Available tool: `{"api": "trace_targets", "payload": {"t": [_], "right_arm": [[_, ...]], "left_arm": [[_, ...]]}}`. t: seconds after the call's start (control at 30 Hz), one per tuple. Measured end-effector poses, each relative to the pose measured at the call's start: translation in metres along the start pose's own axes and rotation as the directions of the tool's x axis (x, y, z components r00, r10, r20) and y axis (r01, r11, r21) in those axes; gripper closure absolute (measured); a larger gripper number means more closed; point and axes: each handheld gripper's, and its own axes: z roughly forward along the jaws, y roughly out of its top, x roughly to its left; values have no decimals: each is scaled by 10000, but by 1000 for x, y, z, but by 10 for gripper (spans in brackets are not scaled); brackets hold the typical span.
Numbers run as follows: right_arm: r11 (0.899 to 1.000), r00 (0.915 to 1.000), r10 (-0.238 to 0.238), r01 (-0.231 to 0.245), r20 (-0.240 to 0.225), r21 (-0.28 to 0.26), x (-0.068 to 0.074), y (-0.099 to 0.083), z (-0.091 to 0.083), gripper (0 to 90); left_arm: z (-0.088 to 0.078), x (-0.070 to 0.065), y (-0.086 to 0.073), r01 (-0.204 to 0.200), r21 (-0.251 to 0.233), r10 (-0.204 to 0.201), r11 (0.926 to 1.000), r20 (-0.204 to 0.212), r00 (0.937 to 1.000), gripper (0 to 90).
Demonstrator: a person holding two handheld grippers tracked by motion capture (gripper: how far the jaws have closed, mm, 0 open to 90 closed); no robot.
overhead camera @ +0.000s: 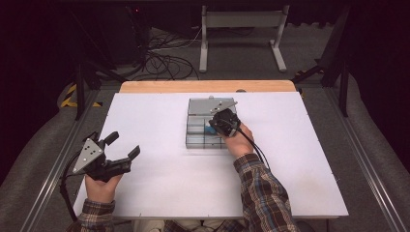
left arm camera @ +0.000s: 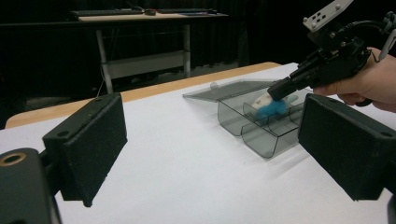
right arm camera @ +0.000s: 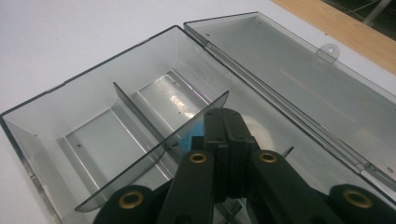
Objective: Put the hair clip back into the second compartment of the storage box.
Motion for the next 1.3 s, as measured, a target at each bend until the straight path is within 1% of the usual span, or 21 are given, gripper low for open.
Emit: {"api": "trace_targets", "payload": {"t": [0.07, 0.17, 0.3, 0.47, 0.53, 0.63, 0.8, 0.93, 1.1, 1.3], "right_arm": [[10000, 10000, 22, -22, 8, 30, 0, 1, 1, 900], [9998, 9999, -69, 68, 79, 176, 2, 1, 3, 900], [9998, 9999, -102, 100, 85, 184, 2, 2, 3, 900], [9998, 10000, -24, 23, -60, -210, 2, 3, -3, 900], [9991, 9998, 94, -100, -154, -404, 1, 2, -5, 900], [9972, 9993, 244, -263, -270, -695, -1, 1, -8, 878], [9949, 9989, 379, -404, -283, -926, -4, -1, -13, 842], [9925, 9984, 488, -518, -299, -1110, -6, -2, -17, 801], [9895, 9976, 578, -621, -369, -1307, -7, -4, -22, 724], [9861, 9974, 664, -698, -276, -1506, -8, -7, -25, 584]], "left_arm": [[0, 0, 0, 19, 19, -19, 10000, 15, 10000, 89], [0, 0, 0, 10, 14, -10, 10000, 13, 10000, 89], [0, 0, 0, 2, 2, -2, 10000, -18, 10000, 89], [0, 0, 0, 9, 39, -9, 10000, 4, 10000, 89], [0, 0, 0, 5, 28, -5, 10000, 4, 10000, 89], [0, 0, 0, 2, 54, -2, 10000, 30, 10000, 89], [1, 0, 0, -4, 68, 4, 10000, 5, 10000, 89], [1, 0, 0, -17, 89, 17, 10000, 20, 10000, 89], [1, -1, 0, 8, 69, -9, 10000, 32, 10000, 89], [1, -1, 0, -48, 117, 48, 9999, 8, 10000, 89]]}}
